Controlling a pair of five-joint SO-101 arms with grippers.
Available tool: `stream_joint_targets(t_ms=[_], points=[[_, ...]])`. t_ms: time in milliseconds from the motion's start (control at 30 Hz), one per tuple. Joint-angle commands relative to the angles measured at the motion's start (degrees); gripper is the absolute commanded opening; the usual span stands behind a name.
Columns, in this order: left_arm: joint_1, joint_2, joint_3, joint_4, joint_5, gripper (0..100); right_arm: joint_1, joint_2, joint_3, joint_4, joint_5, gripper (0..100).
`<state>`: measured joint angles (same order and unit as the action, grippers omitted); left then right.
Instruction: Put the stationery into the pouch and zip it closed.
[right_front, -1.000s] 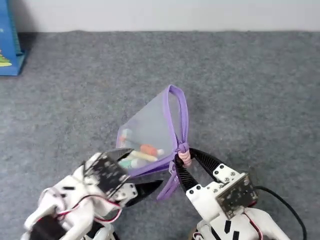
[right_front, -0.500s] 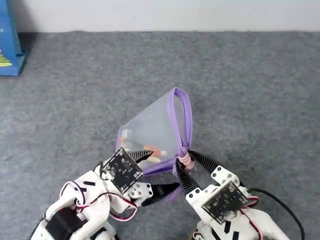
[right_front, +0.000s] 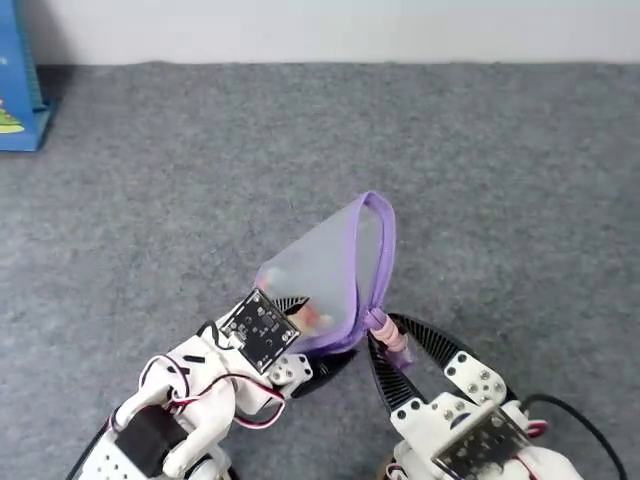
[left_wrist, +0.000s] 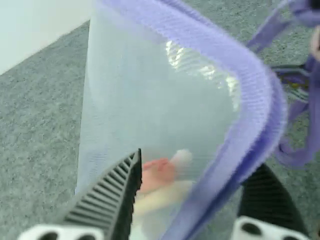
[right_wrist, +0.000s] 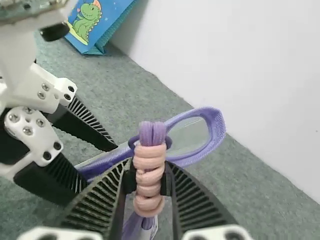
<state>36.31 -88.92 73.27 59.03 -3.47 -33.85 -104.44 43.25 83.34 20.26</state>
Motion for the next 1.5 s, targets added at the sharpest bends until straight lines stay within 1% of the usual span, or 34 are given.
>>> stream_joint_targets(t_ms=[0,167,367,567,833,933,1000,1200,1300,1400,1467], points=[[-0.6,-0.6,-1.2,-1.7,-0.8,22,0.6,0.6,-2.9,1.9,0.4,0.8],[-0.5,-0.6,-4.9,-1.3,-0.7,22,0.2,0.6,-2.9,2.8,-2.8,0.8],[-0.2,-0.6,-7.4,0.0,-0.5,22,0.1,0.6,-2.7,2.7,-3.3,0.8],[-0.3,-0.6,-12.4,2.9,2.6,23,0.0,0.7,-2.6,2.2,-5.0,0.8],[-0.3,-0.3,-12.4,2.4,3.8,22,0.0,0.5,-2.6,2.7,-5.1,0.8],[-0.5,-0.2,-12.4,2.2,3.6,16,-0.2,0.6,-2.6,2.7,-6.7,0.8],[-0.5,-0.2,-12.2,1.6,3.5,12,-2.0,0.6,-2.6,2.9,-7.0,0.8],[-0.5,-0.5,-9.5,-0.3,3.4,8,-3.0,0.5,-2.6,4.3,-8.0,0.8],[-0.5,-0.6,-9.8,-0.1,3.4,1,-3.0,0.5,-2.6,5.3,-8.1,0.8],[-0.5,-0.6,-10.0,1.4,3.4,1,-2.5,0.4,-2.7,4.9,-8.1,0.8],[-0.5,-0.6,-11.0,4.3,3.4,1,0.6,0.4,-2.7,4.7,-8.1,0.8]])
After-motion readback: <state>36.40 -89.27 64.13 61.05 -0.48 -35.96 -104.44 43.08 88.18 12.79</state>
